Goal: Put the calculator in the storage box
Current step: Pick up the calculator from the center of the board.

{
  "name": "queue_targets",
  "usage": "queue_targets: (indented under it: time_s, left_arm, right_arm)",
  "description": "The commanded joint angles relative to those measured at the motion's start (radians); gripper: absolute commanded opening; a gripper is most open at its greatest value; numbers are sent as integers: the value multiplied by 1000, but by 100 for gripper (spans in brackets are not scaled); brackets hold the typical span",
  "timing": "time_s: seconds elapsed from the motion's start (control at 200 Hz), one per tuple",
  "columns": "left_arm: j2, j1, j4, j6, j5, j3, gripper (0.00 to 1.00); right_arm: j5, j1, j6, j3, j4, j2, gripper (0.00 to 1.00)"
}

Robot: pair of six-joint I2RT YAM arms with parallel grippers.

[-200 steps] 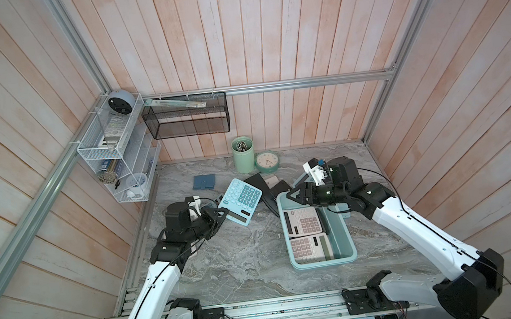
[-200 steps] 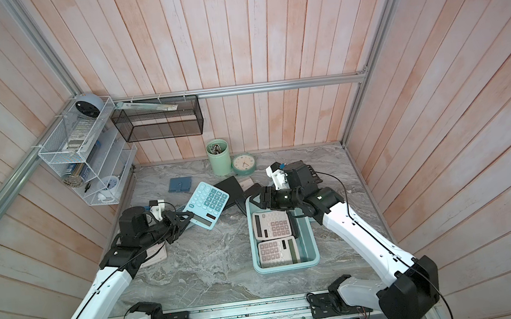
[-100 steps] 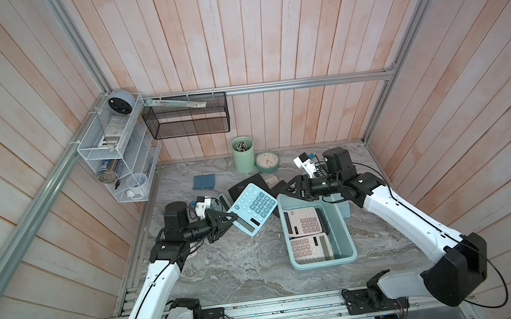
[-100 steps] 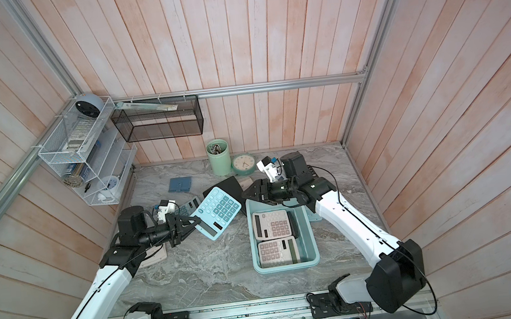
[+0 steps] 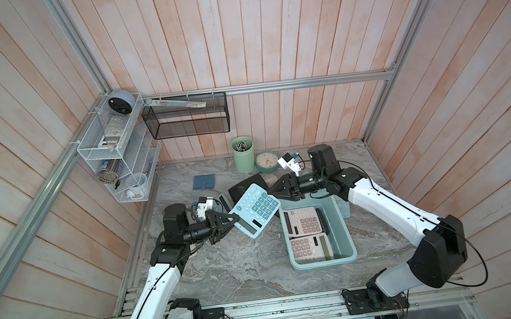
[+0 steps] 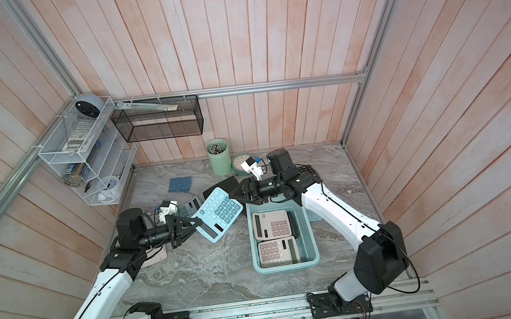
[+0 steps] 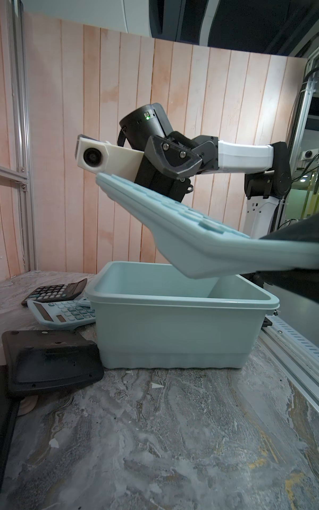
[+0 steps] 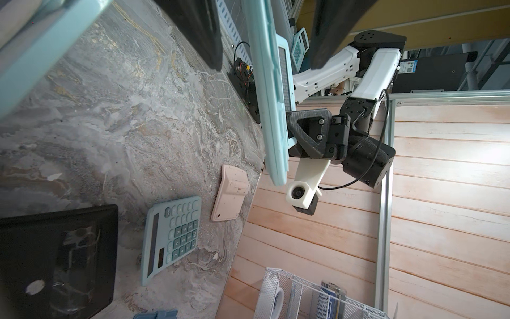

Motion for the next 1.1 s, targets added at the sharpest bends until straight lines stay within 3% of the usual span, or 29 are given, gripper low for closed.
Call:
queue_targets:
  time_s: [0.0,0.245,0.56,0.6,0.74,0.875,0.945,1.09]
  left_arm:
    - [-21,-11,56,-5,34,-13,0]
    - [5,-21,56,11,35,-16,0]
    - [21,-21,81,0,15,1,0]
    - [19,-22,80,0,9,4,9]
    - [27,-21,73,0,-24,9,58]
    - [5,-21,-61,85,-103,47,89]
    - [-9,-21,-178,161,-175,77,100]
    - [-22,-25,-284,231,-275,89,100]
  right_arm:
    - [-33,21,-12,43,3,21,54]
    - [-85,24,14,57,44,47,35]
    - [-78,25,66,-23,105,-45,7]
    - [-67,24,64,-32,102,-56,6]
    - [12,12,34,-54,49,-112,0]
    - [122,-35,0,-86,-52,-210,0]
    - [173,-63,-22,-102,-112,-275,0]
    - [287,-129,-72,-106,-289,-413,0]
